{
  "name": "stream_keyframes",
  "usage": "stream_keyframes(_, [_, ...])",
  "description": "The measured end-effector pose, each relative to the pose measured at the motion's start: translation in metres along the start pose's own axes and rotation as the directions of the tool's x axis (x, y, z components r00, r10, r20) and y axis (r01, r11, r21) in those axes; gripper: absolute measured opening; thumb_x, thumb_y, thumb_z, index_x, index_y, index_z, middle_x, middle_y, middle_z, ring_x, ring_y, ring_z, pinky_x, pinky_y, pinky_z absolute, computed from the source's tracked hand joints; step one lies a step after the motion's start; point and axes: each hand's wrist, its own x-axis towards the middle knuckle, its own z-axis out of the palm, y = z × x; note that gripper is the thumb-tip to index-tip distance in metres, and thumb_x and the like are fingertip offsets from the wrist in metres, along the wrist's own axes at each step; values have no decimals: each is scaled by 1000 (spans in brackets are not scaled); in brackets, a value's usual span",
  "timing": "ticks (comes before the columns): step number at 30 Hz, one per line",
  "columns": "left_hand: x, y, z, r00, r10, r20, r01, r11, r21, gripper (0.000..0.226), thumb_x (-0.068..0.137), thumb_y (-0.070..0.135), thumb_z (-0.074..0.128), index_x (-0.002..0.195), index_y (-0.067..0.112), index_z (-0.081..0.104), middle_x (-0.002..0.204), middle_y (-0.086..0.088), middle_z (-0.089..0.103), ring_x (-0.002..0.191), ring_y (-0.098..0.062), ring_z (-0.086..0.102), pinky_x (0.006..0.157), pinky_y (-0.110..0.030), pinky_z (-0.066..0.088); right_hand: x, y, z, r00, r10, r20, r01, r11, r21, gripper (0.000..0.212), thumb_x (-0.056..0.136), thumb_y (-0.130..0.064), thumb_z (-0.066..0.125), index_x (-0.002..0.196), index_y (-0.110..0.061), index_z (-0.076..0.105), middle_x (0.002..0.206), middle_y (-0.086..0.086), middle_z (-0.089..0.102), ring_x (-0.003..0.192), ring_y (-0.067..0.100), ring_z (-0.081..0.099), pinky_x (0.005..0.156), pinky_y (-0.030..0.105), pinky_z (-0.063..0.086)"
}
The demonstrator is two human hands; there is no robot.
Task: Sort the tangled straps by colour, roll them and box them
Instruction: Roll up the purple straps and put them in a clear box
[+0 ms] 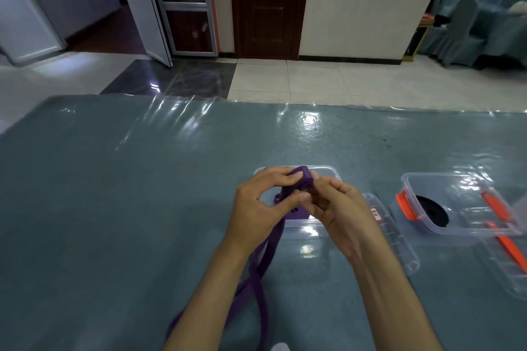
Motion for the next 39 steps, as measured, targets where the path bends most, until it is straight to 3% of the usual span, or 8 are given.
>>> stream_keyframes(7, [-3,1,0,998,-41,-37,39,997,-71,33,96,23,78,125,38,75,116,6,74,110,-26,73,97,-29,56,3,6,5,997,-54,-51,43,979,-200,27,100,-19,69,77,-19,82,69,-5,70,69,9,66,82,35,50])
stream_keyframes(12, [-1,9,-3,992,-124,21,125,983,-132,32,102,16,70,131,27,73,124,1,74,120,-26,70,102,-29,55,2,5,1,940,-335,60,337,893,-299,22,96,-27,71,116,-29,79,111,2,80,98,16,77,81,28,60])
stream_keyframes(16, [-1,15,-5,987,-138,77,148,978,-145,32,104,12,65,134,22,72,125,-1,72,122,-27,68,105,-33,54,0,2,0,883,-438,170,470,821,-323,28,90,-30,81,117,-27,80,112,6,80,108,26,77,88,35,63])
stream_keyframes(21, [1,18,-5,977,-179,118,196,967,-161,35,106,19,62,136,33,70,120,-7,60,116,-23,63,106,-34,51,-5,6,2,886,-457,72,459,849,-260,24,82,-28,86,105,-23,79,104,10,81,100,29,79,85,39,65])
stream_keyframes(24, [5,23,-12,974,-210,90,225,949,-219,37,101,21,71,134,37,70,118,-1,70,115,-22,69,100,-30,55,-8,14,6,906,-418,64,422,882,-208,17,85,-24,84,98,-19,75,103,12,81,98,33,80,83,41,65])
stream_keyframes(31, [7,28,-16,970,-208,-128,152,925,-349,11,86,17,86,95,21,80,107,-8,81,104,-25,78,89,-25,59,-11,9,15,899,-431,70,435,869,-235,20,81,-17,89,99,-17,81,100,9,82,97,29,80,79,33,64])
stream_keyframes(35, [3,23,-11,951,-289,-107,219,878,-426,13,87,23,83,99,18,82,118,-7,76,115,-23,73,95,-24,55,-10,12,15,869,-492,62,488,828,-276,31,85,-11,87,112,-23,80,105,7,81,101,29,78,85,37,63])
stream_keyframes(39, [5,21,-18,960,-279,-30,244,884,-400,21,91,22,80,111,18,83,115,-8,76,111,-22,73,96,-25,54,-13,17,14,879,-471,76,475,849,-233,21,85,-10,86,101,-21,80,106,9,81,102,30,78,90,42,62])
